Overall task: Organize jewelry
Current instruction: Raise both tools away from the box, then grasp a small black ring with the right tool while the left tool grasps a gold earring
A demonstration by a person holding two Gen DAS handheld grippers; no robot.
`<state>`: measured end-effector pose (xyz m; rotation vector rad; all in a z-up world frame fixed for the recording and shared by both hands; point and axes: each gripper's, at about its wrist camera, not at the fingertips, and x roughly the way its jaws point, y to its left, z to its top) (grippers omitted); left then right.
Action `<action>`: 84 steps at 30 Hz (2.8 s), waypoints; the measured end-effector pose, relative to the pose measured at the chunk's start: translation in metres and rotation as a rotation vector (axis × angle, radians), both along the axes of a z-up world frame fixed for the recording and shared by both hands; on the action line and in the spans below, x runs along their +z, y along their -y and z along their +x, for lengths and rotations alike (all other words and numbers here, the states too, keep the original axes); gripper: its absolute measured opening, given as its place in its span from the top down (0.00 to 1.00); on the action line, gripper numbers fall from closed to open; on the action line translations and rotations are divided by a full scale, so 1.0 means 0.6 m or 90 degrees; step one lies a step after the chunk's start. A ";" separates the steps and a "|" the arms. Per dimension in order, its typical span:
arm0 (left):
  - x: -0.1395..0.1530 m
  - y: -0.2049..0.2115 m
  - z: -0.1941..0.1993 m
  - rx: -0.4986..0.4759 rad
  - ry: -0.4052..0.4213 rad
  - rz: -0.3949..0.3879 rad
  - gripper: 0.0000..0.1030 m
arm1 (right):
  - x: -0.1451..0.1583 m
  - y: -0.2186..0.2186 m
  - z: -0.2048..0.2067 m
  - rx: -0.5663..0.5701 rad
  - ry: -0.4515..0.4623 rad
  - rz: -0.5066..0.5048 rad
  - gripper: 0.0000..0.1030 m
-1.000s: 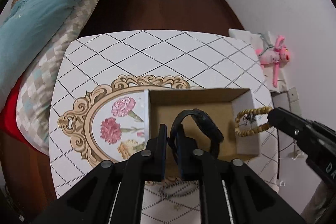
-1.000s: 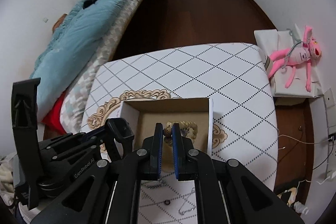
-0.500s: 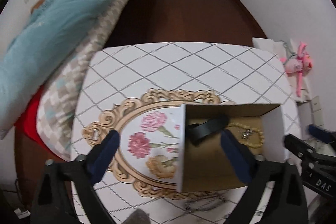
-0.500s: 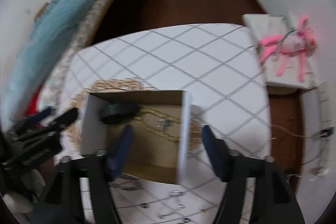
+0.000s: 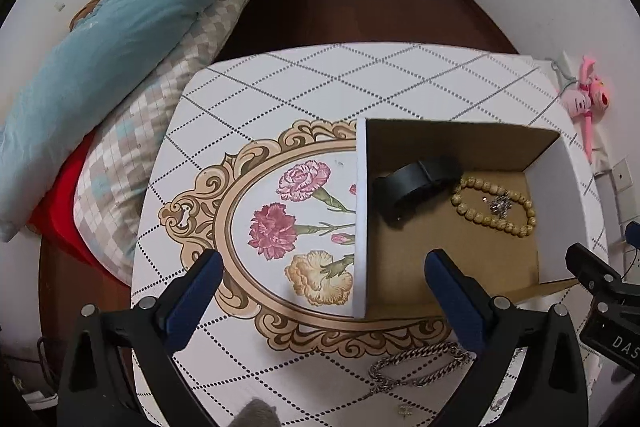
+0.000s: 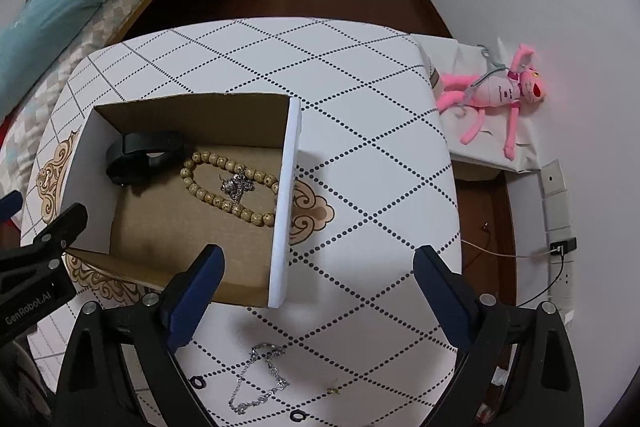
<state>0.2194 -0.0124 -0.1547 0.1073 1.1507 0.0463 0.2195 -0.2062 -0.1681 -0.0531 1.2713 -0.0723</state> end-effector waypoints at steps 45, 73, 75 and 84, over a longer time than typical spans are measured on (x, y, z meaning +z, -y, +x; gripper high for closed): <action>0.007 -0.030 -0.208 0.030 -0.012 -0.026 0.01 | 0.043 0.052 -0.243 -0.101 0.037 0.151 0.25; -0.099 0.036 -0.215 -0.054 -0.065 -0.047 0.17 | -0.082 0.005 -0.272 -0.058 0.046 0.071 0.88; -0.102 0.042 -0.215 -0.060 -0.066 -0.046 0.29 | -0.078 0.011 -0.272 -0.066 0.047 0.073 0.88; -0.097 0.063 -0.220 -0.084 -0.056 -0.048 0.74 | -0.073 0.036 -0.269 -0.091 0.043 0.079 0.88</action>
